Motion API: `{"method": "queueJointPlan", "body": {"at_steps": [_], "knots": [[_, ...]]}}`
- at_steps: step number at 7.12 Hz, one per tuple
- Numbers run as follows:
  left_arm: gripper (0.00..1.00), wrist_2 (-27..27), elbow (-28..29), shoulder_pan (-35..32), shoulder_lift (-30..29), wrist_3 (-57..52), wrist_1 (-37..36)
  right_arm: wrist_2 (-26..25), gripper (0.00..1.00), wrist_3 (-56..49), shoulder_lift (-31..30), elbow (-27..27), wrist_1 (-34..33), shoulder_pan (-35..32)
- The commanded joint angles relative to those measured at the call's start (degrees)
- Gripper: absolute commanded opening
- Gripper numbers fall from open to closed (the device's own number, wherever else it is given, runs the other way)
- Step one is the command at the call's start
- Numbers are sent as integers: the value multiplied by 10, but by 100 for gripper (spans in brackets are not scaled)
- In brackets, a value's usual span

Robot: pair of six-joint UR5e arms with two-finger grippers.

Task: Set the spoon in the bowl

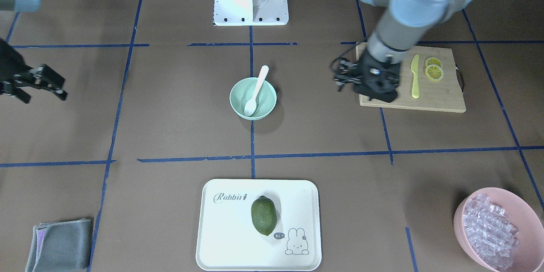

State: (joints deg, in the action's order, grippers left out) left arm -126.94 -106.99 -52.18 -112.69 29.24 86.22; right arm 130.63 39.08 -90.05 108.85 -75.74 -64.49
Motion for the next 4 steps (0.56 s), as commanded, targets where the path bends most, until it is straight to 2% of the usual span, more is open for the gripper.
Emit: {"method": "queueJointPlan", "body": {"at_steps": [1,2,3,4], "knots": [[84,-62,-37,-145,131,-230,-50,30,100,-169,-36,-9,-64,-92],[84,-63,-25,-220,159,-360,-78,31,100,-281,-45,-10,-126,-133],[84,-70,11,-291,170,-444,-109,31,100,-359,-46,-17,-182,-170],[99,-92,69,-342,172,-504,-111,35,100,-430,-58,-35,-211,-193]]}}
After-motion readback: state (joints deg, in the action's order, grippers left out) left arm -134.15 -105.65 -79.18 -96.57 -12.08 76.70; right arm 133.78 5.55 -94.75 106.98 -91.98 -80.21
